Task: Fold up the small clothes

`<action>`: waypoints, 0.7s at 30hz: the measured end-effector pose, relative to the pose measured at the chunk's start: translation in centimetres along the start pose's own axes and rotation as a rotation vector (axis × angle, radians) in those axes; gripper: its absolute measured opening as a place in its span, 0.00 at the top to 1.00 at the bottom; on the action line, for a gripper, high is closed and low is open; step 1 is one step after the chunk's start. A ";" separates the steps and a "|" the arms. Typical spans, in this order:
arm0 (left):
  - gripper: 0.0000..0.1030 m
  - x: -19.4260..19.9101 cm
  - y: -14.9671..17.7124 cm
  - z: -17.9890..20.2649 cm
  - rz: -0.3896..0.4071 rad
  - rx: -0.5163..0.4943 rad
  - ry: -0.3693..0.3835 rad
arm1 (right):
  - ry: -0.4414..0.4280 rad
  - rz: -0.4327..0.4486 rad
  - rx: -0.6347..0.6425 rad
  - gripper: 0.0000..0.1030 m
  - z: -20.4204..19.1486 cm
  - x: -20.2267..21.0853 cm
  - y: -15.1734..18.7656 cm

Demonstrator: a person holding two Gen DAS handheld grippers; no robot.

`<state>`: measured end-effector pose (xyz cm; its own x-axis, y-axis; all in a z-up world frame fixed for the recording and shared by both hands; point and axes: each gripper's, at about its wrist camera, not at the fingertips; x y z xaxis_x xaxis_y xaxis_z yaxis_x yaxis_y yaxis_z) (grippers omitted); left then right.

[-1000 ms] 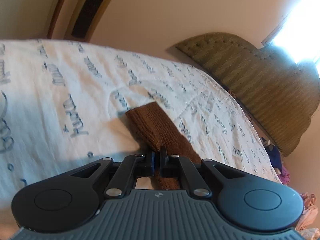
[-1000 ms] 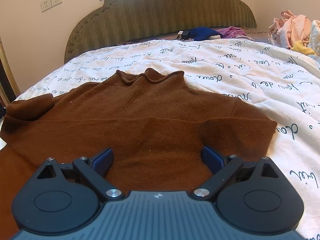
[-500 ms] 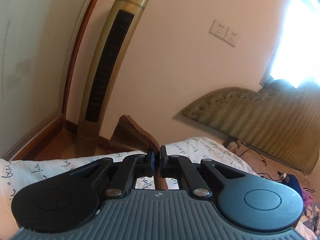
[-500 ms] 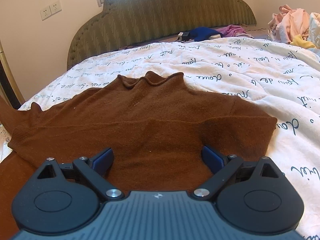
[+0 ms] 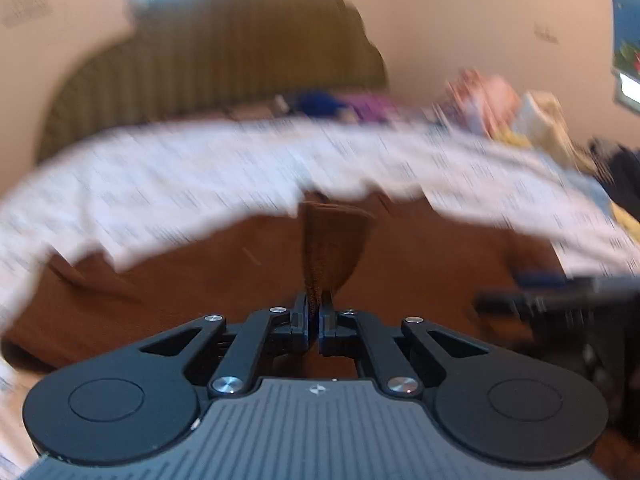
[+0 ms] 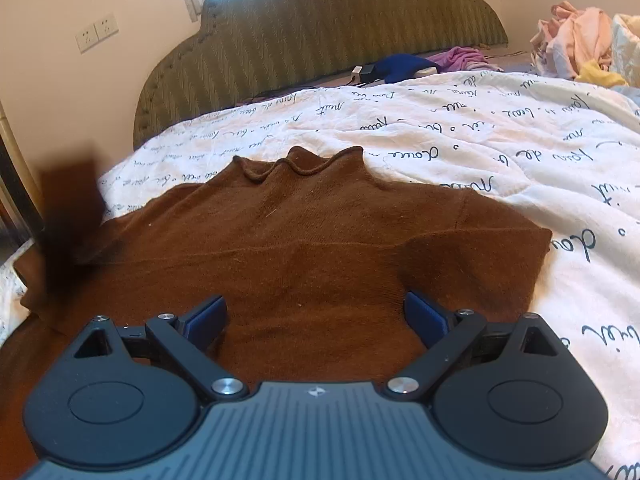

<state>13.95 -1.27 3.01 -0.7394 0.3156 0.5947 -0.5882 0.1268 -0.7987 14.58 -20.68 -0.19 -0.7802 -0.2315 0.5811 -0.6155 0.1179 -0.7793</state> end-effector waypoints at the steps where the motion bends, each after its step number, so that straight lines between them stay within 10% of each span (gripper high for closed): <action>1: 0.94 -1.1 0.8 -0.2 -0.051 0.020 0.011 | -0.004 0.001 -0.006 0.06 0.1 0.0 0.0; 5: 0.74 -1.1 1.0 -0.4 -0.062 -0.006 0.075 | -0.014 0.003 -0.017 0.06 0.2 0.1 0.0; 7: 0.37 1.1 0.3 -1.1 -0.033 0.047 0.153 | -0.015 0.001 -0.017 0.06 0.2 0.1 0.0; 9: 0.22 3.6 0.6 -2.4 0.039 0.123 0.122 | -0.015 -0.014 -0.008 0.06 0.1 0.0 -0.4; 12: 0.20 6.3 2.8 -5.7 0.080 0.300 0.150 | -0.010 -0.066 -0.074 0.05 -0.6 1.1 -2.0; 17: 0.22 6.9 6.4 -9.1 0.081 0.433 0.078 | -0.448 -0.225 -0.370 0.06 -2.7 0.5 -3.4; 21: 0.11 7.5 6.5 -10.0 0.132 0.480 0.111 | -0.415 -0.328 -0.377 0.06 -5.0 -3.1 -3.8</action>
<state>7.85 11.29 1.42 -0.7939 0.4007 0.4574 -0.5954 -0.3594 -0.7186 18.74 -15.55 2.14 -0.4835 -0.6580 0.5773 -0.8704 0.2912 -0.3970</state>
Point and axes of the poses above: each gripper's, at about its wrist camera, not at the fingertips, and x roughly against the way its jaws point, z to its right, y to its underside, and after that the axes turned 5 degrees about y, right-handed
